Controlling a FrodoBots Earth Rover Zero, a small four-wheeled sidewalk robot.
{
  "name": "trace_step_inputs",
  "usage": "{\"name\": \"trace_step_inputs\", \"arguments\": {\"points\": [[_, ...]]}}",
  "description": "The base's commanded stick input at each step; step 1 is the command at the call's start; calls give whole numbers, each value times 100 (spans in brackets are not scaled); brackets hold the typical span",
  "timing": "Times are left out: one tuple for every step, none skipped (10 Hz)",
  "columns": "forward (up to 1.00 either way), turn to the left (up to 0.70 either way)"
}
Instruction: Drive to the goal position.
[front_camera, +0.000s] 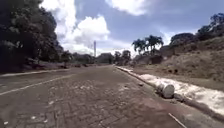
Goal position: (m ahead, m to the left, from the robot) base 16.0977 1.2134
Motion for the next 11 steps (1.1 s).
{"name": "trace_step_inputs", "arguments": {"points": [[63, 0], [54, 0], [50, 0], [50, -11], [50, -26], [50, 0], [50, 0], [50, 0], [50, 0], [50, 0], [50, 0]]}}
